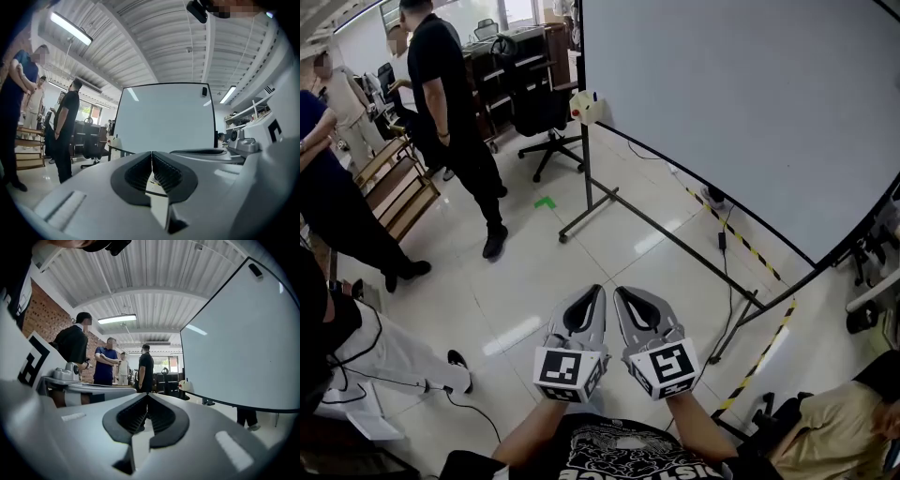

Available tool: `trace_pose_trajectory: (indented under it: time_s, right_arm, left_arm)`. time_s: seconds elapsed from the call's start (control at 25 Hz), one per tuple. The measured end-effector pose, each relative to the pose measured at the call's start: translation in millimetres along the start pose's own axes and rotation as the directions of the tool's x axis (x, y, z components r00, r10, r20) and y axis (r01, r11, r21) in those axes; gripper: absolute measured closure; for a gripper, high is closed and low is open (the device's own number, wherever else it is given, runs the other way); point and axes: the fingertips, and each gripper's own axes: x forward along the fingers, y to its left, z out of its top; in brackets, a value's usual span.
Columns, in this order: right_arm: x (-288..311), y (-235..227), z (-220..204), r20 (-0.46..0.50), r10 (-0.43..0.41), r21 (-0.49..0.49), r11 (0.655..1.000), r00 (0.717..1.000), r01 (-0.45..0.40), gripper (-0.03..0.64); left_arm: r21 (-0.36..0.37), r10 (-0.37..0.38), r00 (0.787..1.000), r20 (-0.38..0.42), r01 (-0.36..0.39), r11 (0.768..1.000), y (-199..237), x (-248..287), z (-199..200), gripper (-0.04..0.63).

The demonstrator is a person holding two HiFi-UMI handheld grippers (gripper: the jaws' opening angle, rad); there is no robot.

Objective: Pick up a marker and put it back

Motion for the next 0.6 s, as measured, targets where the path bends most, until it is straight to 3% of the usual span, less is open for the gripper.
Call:
trace_pose_trajectory:
  time_s: [0.6]
  right_arm:
    - [178,-40,15,-0.026,-0.044,0.0,0.999,0.999,0.044,0.615]
  left_arm:
    - [-0.024,-0.061,0.998,-0.031,0.06,0.998,138,112,21,0.588]
